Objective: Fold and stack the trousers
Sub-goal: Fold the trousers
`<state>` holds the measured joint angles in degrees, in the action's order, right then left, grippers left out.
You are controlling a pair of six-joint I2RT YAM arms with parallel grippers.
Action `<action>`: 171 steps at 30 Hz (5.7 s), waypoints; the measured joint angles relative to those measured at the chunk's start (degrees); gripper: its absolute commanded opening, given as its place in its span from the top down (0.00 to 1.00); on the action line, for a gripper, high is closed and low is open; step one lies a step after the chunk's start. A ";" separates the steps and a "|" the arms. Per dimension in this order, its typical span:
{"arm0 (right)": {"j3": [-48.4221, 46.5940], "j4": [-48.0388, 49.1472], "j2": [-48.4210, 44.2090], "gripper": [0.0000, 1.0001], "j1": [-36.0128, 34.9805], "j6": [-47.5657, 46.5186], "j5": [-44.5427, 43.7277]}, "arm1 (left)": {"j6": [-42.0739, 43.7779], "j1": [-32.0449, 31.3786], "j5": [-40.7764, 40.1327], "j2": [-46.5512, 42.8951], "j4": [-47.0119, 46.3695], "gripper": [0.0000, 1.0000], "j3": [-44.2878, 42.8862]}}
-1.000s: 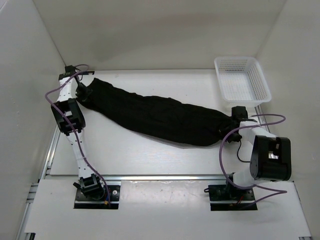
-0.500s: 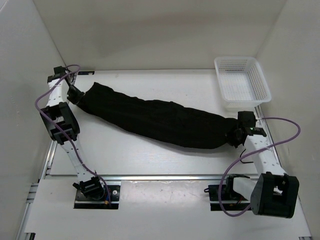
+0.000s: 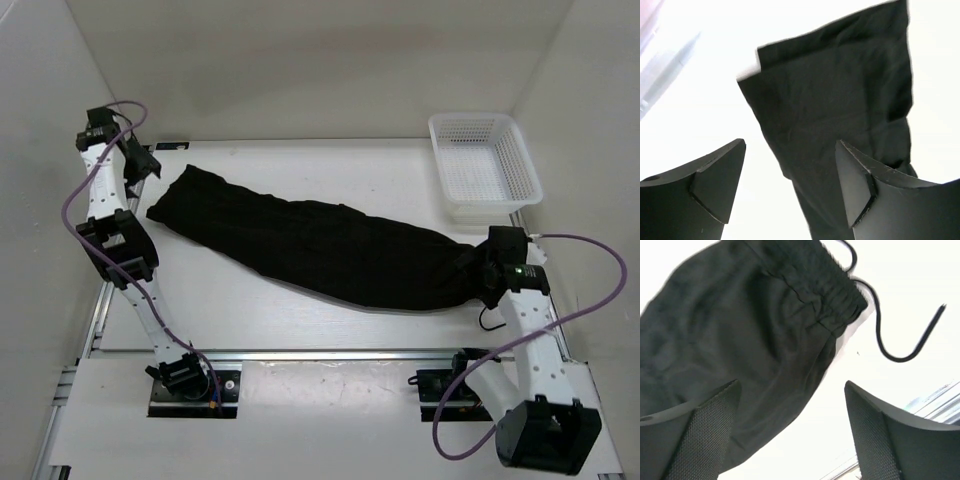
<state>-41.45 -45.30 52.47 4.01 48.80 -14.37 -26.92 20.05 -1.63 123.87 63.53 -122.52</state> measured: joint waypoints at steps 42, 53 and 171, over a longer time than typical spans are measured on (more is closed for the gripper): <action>-15.85 12.13 34.62 1.00 7.23 -4.87 6.99 | 2.21 -12.44 3.72 24.94 0.48 0.31 -25.40; -15.85 12.44 34.62 1.00 7.23 -4.94 6.99 | 2.75 -13.75 -3.02 29.05 0.57 0.50 -25.40; -21.42 9.38 19.21 0.05 9.57 -10.88 5.57 | -0.79 -3.65 -2.45 15.65 -3.52 0.56 -7.50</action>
<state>-62.87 -35.92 71.68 13.58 37.91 -8.80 -27.70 16.40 -4.08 139.52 60.01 -130.02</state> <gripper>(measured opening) 0.952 0.408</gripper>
